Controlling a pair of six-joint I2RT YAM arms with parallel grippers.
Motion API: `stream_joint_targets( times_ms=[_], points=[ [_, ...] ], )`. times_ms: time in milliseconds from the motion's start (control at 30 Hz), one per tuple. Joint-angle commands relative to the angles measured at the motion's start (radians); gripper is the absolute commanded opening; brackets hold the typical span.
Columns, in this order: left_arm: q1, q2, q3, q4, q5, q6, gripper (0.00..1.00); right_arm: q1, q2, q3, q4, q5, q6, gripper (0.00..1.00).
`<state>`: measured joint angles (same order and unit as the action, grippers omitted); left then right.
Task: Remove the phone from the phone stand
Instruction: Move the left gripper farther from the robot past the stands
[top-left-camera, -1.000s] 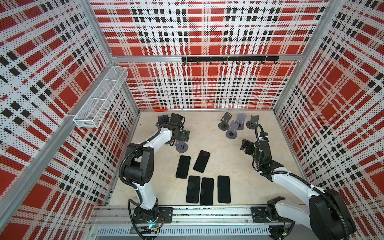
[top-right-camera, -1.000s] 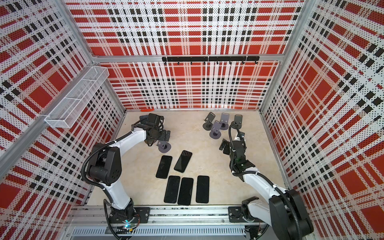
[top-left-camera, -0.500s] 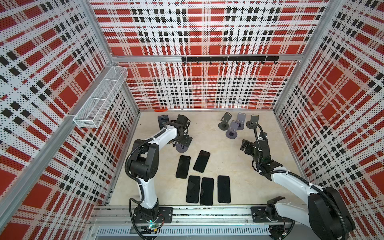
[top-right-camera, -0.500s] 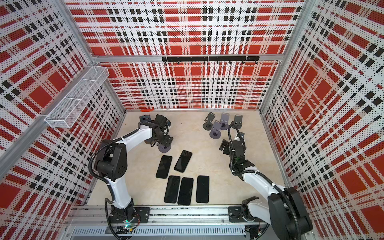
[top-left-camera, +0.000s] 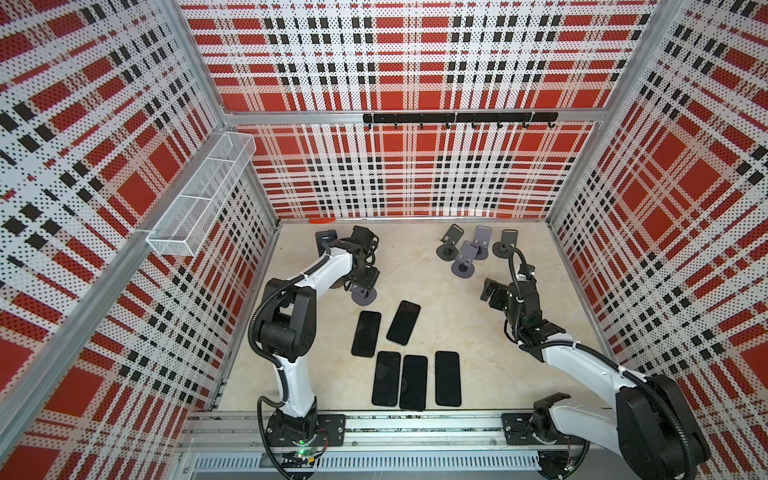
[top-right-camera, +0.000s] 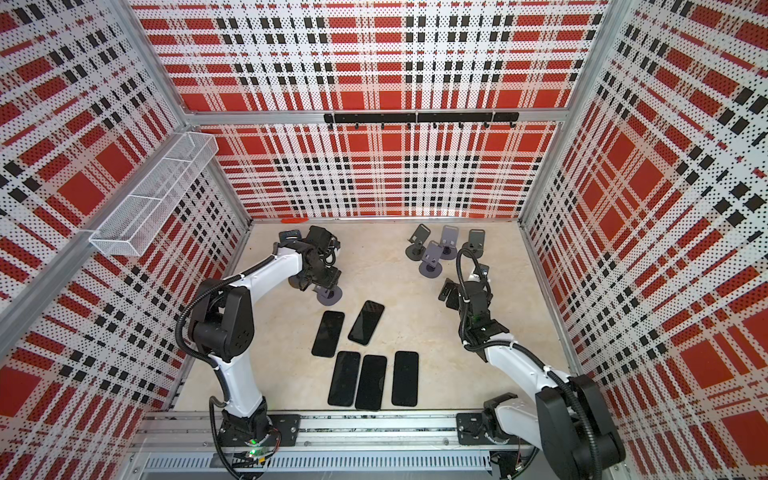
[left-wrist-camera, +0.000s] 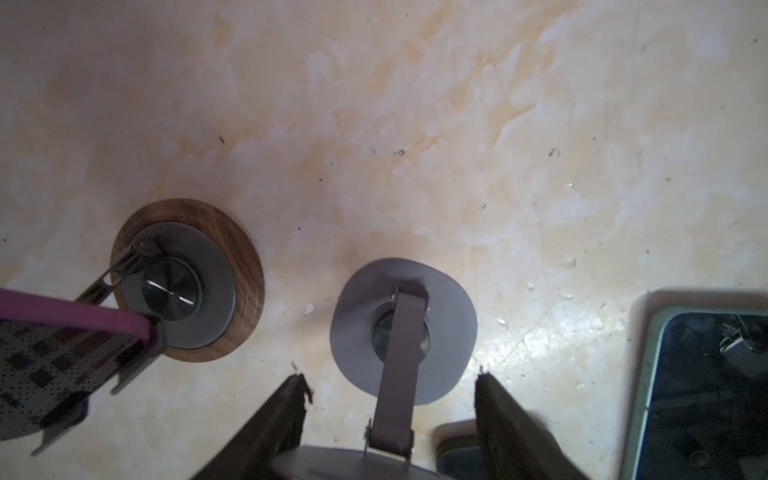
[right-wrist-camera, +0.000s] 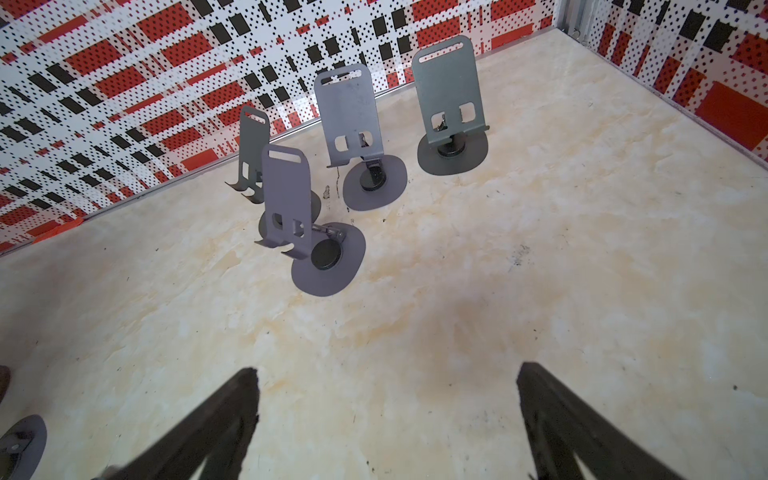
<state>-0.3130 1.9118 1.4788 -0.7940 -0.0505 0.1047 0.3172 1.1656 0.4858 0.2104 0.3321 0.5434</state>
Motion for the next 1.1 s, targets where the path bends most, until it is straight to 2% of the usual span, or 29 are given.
stream_joint_targets(
  times_ms=[0, 100, 400, 800, 1067],
  points=[
    [0.012, 0.002, 0.031, 0.004, 0.043, -0.014, 0.64, -0.009, -0.018, 0.013, -0.007, 0.005, 0.002, 1.00],
    [0.014, 0.008, 0.033, 0.006, 0.060, -0.018, 0.58, -0.010, -0.017, 0.011, -0.003, 0.005, 0.003, 1.00],
    [0.018, 0.034, 0.103, 0.020, 0.097, -0.080, 0.58, -0.009, 0.010, 0.029, -0.022, 0.008, 0.003, 1.00],
    [0.034, 0.210, 0.359, 0.104, 0.069, -0.360, 0.60, -0.009, 0.035, 0.035, -0.023, 0.014, 0.002, 1.00],
    [0.037, 0.281, 0.453, 0.103, 0.014, -0.432, 0.59, -0.010, 0.036, 0.041, -0.028, 0.006, 0.003, 1.00]
  ],
)
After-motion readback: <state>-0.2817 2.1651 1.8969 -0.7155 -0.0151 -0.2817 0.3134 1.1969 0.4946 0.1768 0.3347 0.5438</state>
